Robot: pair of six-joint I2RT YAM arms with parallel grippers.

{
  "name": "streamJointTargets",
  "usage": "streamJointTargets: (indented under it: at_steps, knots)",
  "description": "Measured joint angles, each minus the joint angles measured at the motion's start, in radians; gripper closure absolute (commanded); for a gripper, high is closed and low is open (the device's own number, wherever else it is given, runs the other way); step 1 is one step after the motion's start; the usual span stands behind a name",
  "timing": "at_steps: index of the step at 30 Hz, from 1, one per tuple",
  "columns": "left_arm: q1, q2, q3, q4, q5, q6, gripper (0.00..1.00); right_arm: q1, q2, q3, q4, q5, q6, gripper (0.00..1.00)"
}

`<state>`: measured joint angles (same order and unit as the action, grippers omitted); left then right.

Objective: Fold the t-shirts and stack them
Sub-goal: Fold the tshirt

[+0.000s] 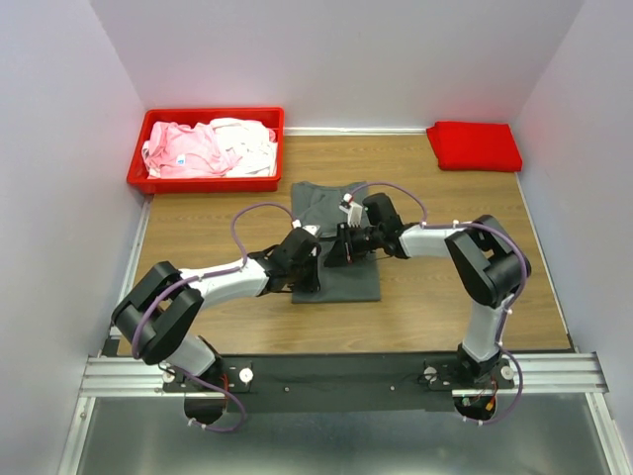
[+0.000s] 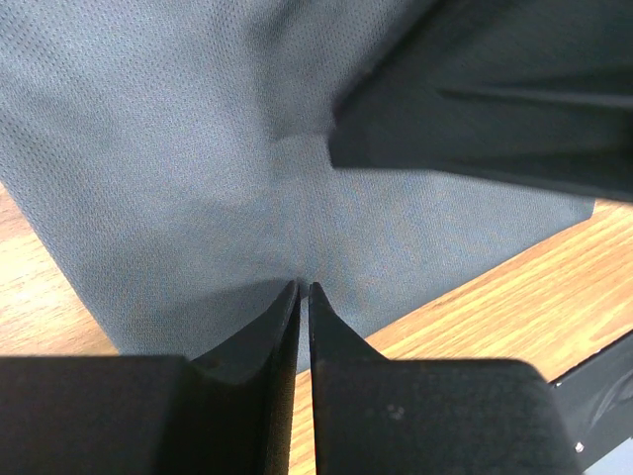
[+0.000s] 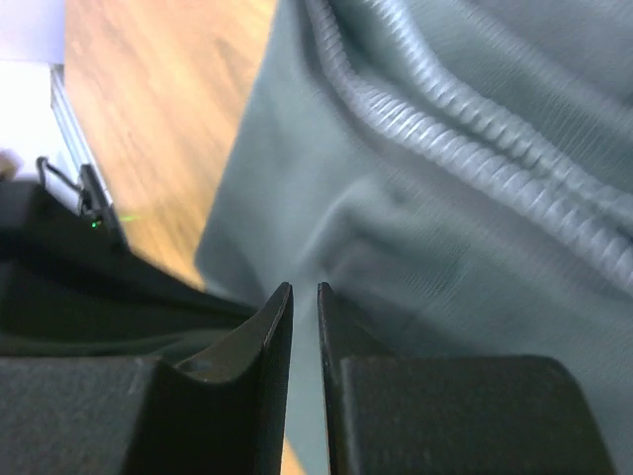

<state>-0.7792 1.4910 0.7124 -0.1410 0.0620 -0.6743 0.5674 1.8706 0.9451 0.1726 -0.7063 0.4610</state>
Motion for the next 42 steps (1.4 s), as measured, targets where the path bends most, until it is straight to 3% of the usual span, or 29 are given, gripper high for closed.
streamJointTargets:
  at_steps: [10,20,25,28,34,42]
  knots:
    - [0.000,0.013,-0.023,0.033,0.017,-0.002,0.85,-0.023,0.149,0.174,0.020,0.003,-0.009,0.78]
    - [0.000,0.012,-0.040,0.072,0.037,-0.004,0.85,-0.196,0.336,0.477,-0.006,0.002,0.010,0.77]
    - [0.000,-0.013,-0.040,0.041,0.025,-0.010,0.80,-0.233,0.319,0.531,-0.069,0.006,0.009,0.76]
    - [0.011,-0.090,-0.047,0.015,0.009,-0.024,0.78,-0.228,0.206,0.454,-0.088,0.005,0.010,0.76]
    - [0.089,-0.322,-0.088,0.080,0.053,-0.048,0.80,-0.227,-0.111,0.116,-0.077,-0.116,0.024,0.76]
    - [0.131,-0.223,-0.251,0.170,0.240,-0.064,0.87,-0.227,-0.245,-0.312,-0.093,-0.271,0.023,0.78]
